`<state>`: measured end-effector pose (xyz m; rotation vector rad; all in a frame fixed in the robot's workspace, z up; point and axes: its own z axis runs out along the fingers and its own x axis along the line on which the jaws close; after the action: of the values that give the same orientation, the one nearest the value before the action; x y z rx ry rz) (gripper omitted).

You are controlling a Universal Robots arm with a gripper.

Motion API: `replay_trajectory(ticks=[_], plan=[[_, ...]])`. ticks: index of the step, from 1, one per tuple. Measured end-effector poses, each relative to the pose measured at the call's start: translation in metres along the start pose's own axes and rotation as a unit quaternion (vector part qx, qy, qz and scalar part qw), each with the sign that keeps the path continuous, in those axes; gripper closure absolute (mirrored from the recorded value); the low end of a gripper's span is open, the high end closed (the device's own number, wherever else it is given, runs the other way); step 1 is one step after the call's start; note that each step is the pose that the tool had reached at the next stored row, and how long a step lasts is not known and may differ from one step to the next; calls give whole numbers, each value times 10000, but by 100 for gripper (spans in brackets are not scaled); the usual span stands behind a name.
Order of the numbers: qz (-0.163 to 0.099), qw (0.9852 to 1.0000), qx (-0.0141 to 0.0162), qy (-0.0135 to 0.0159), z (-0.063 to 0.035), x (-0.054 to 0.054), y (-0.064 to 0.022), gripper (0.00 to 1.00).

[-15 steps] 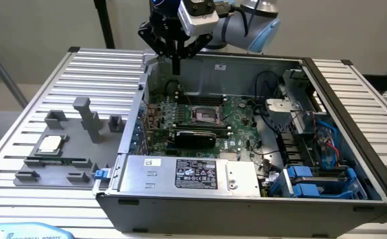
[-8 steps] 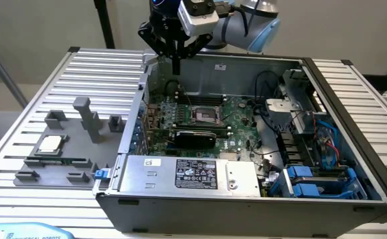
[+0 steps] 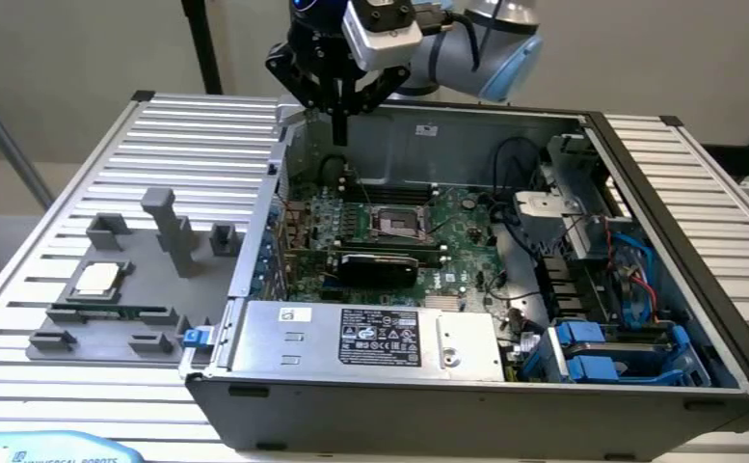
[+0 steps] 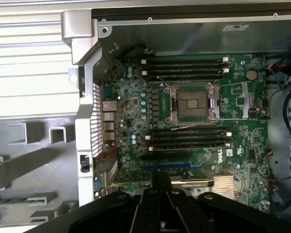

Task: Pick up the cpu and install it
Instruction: 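Reach for the cpu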

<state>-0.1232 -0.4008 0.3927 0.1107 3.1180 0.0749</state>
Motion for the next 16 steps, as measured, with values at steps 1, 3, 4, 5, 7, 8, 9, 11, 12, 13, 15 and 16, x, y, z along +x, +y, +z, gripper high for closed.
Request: replay_trajectory(ticks=[1,3,4,5,7,8,9,11,12,13,15,16], plan=[[-1,10000,-1,0,-1,28,-12,89],[-1,10000,-3,0,-3,111,-37,89],[-1,10000,-4,0,-5,157,-50,89],[0,10000,-4,0,-6,201,-61,89],[-1,10000,-4,0,-9,289,-82,89],[-1,10000,-4,1,-10,337,-91,89],[-1,10000,-4,0,-11,379,-97,89],[-1,10000,-3,1,-11,469,-109,89],[-1,10000,-4,0,-11,515,-114,89],[0,10000,-4,0,-11,560,-119,89],[-1,10000,-4,0,-11,649,-129,89],[-1,10000,-4,0,-11,698,-134,89]])
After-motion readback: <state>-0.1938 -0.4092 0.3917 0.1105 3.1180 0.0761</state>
